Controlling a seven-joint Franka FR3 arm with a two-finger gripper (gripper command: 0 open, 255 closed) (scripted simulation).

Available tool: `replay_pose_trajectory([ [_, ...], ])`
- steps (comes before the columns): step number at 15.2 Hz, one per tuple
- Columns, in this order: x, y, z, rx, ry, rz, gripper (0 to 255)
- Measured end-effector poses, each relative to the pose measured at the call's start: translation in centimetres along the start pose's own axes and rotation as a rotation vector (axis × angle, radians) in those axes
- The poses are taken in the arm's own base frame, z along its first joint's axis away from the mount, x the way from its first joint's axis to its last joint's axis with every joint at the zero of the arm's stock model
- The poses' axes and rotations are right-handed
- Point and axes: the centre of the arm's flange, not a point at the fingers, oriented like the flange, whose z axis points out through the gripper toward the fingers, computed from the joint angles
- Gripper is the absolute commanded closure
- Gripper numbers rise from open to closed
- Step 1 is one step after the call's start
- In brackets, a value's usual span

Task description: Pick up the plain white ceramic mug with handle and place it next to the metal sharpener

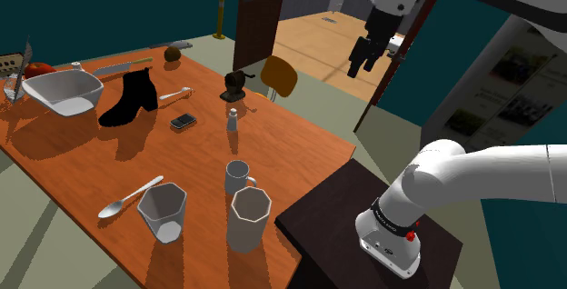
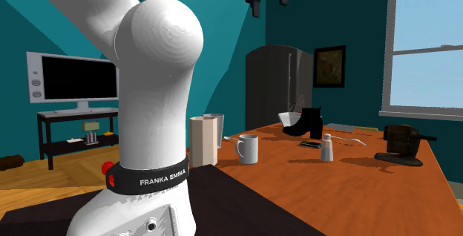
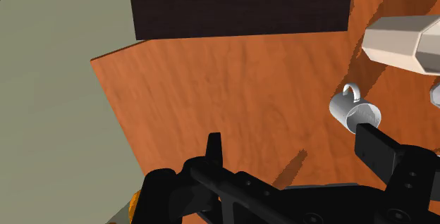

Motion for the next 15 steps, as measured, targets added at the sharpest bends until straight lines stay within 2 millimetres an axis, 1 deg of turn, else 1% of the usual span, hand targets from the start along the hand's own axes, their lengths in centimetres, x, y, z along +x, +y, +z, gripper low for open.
replay_pose_trajectory([
  [1,0.0,0.0,0.0,0.000,0.000,0.000,0],
  [3,0.1,-1.0,1.0,-0.001,0.002,0.006,0],
  [6,1.0,-3.1,3.9,-0.002,0.007,0.019,0],
  [9,2.0,-6.1,7.0,-0.004,0.013,0.033,0],
  [10,2.3,-6.8,8.2,-0.004,0.015,0.039,0],
  [12,3.0,-8.5,9.7,-0.005,0.020,0.049,0],
  [14,3.7,-10.0,11.9,-0.007,0.023,0.059,0],
  [15,3.9,-11.0,12.7,-0.007,0.026,0.064,0],
])
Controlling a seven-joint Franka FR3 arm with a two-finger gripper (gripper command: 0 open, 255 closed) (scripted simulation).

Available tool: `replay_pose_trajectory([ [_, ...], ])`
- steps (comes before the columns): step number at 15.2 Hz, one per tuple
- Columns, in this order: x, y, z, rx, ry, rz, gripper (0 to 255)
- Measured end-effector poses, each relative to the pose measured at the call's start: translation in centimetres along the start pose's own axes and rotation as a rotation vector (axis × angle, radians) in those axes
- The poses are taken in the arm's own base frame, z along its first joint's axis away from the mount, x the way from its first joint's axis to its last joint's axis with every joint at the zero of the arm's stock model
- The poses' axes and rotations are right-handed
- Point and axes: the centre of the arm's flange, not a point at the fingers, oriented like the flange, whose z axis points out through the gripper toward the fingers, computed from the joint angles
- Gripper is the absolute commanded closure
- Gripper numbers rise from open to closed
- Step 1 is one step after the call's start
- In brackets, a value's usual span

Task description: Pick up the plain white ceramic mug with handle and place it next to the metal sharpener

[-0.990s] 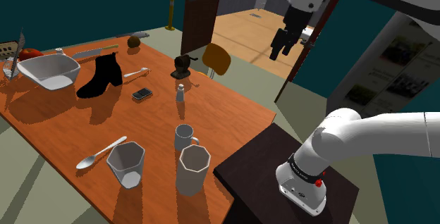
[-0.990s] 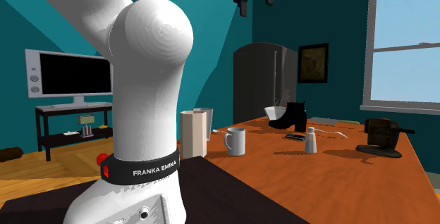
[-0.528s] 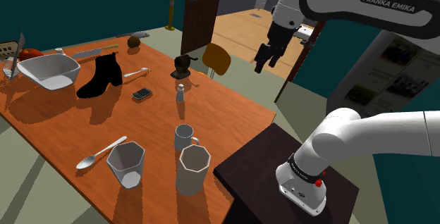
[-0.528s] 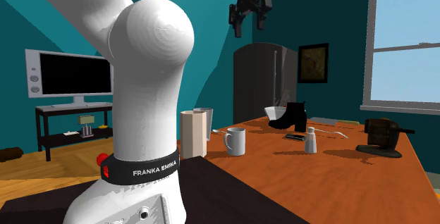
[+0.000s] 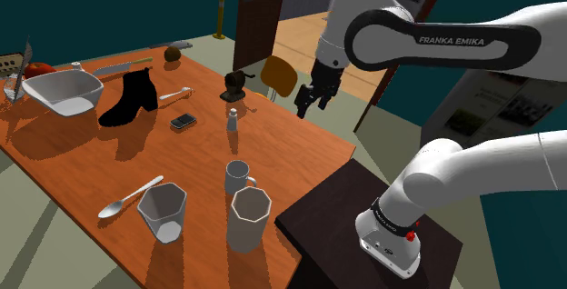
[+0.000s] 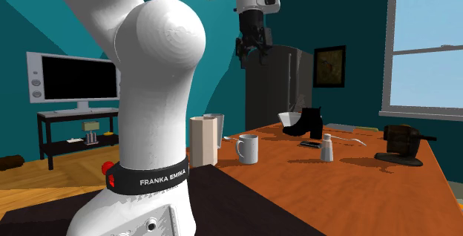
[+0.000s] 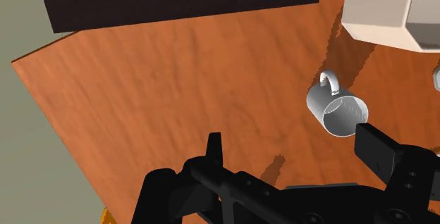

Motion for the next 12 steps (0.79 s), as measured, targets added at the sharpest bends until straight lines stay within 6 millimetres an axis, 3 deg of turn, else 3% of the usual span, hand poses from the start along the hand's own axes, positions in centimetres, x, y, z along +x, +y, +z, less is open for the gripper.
replay_pose_trajectory([
  [12,3.9,-9.8,11.5,-0.007,0.026,0.060,0],
])
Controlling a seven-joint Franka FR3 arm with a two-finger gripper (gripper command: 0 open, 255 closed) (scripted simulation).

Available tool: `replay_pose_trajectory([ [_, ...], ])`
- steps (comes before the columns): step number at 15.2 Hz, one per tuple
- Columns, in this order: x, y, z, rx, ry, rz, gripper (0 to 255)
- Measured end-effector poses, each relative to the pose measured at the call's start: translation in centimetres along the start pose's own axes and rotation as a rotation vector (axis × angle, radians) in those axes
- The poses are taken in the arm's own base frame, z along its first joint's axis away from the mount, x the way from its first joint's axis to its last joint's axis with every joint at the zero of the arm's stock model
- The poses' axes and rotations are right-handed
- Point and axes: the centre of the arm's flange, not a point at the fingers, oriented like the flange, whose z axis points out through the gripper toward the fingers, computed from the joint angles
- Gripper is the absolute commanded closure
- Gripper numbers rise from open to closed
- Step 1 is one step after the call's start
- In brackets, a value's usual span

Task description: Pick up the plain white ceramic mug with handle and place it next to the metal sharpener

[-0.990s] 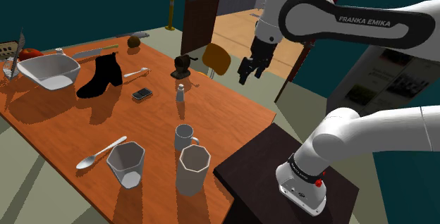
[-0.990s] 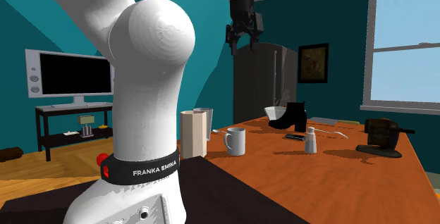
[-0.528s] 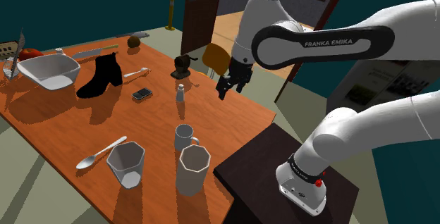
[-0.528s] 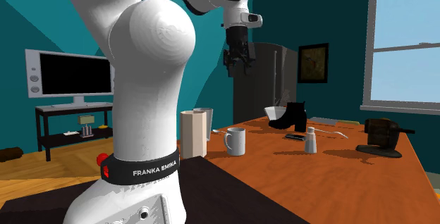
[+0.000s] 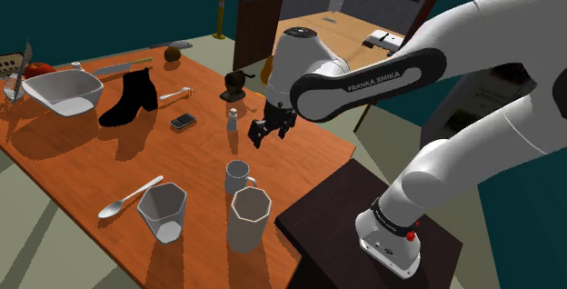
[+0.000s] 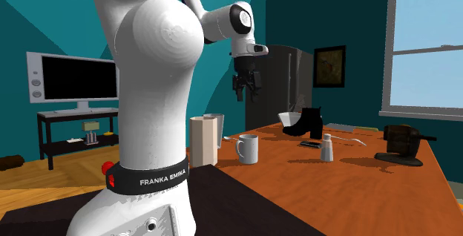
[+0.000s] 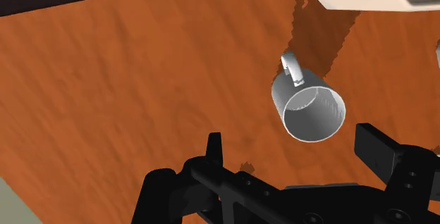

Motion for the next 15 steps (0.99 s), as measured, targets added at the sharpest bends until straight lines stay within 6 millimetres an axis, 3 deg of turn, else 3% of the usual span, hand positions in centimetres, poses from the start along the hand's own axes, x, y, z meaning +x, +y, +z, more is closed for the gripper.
replay_pose_trajectory([
  [12,3.7,-9.7,11.8,-0.002,0.024,0.060,0],
  [15,3.8,-10.5,13.6,-0.003,0.027,0.065,0],
])
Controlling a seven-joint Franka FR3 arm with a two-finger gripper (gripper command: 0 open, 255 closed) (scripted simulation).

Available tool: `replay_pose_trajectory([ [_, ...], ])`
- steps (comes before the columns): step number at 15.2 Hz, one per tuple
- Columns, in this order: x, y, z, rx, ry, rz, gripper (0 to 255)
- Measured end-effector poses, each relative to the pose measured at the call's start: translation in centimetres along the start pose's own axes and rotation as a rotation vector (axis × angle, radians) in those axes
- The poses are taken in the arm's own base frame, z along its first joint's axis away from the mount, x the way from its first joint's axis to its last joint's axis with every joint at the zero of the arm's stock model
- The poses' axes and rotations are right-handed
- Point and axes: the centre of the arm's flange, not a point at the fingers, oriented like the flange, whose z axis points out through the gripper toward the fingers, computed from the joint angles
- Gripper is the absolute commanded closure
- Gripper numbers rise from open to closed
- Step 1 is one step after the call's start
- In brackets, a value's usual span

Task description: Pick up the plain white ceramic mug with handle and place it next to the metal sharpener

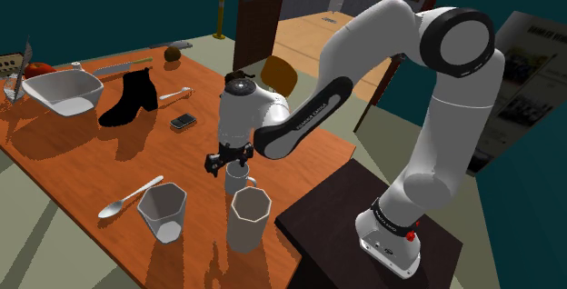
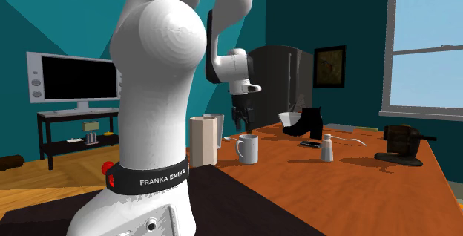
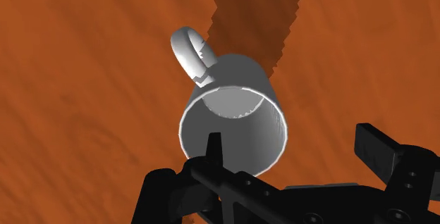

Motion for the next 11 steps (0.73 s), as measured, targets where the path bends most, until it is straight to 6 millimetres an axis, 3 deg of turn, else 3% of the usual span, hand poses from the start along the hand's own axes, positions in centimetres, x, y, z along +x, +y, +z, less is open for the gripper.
replay_pose_trajectory([
  [5,0.1,-0.1,2.6,0.000,0.001,0.001,0],
  [11,0.0,-0.1,3.1,0.000,0.001,0.001,0],
])
